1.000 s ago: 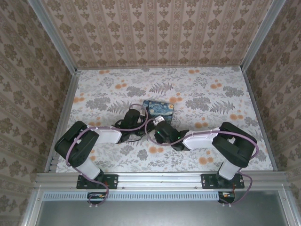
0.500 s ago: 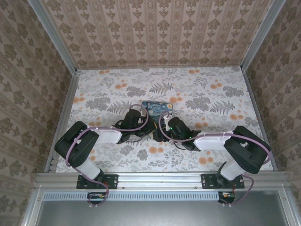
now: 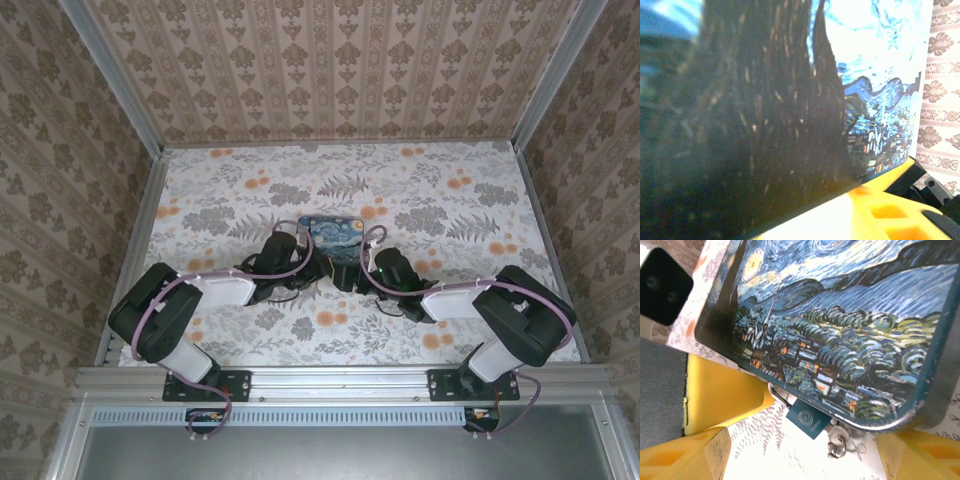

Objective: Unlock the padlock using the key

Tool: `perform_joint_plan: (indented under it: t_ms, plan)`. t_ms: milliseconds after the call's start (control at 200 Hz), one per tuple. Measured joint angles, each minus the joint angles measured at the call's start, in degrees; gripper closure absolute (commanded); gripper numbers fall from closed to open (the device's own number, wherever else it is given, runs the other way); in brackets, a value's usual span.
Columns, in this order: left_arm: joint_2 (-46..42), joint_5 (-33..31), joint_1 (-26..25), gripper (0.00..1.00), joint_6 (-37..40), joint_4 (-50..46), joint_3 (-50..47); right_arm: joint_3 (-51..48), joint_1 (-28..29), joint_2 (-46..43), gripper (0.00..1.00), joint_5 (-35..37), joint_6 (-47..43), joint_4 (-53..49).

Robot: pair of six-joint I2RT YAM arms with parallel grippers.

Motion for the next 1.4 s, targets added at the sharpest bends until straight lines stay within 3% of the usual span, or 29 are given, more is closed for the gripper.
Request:
perform_joint_plan:
  t_ms: [300,460,725,1035,1400]
  plan:
    - [-3.21,-1.90,0.42,0.37,1.25,-2.84,-0.24,1.09,-3.06,4.81,0.22,-4.20,6.23,5.68]
    - [-7.54,-0.74,0.44,0.17,3.45,-5.44,-0.33,4.13,-5.88,6.84,0.20,-4.31,8.41,6.54]
    - [-14.32,-0.48,4.61,0.00,7.91,-12.04,-0.33,4.07,-6.29,6.71,0.22,-5.25,8.55,7.76]
    - [-16.39,0.28,11.45,0.00,13.22,-18.62,2.32,1.66,-6.34,4.42,0.42,-6.16,2.80,2.80]
    - [-16.37,1.16,14.27,0.00,17.90,-22.14,5.38,1.64,-6.34,7.41,0.44,-9.51,-2.32,2.56]
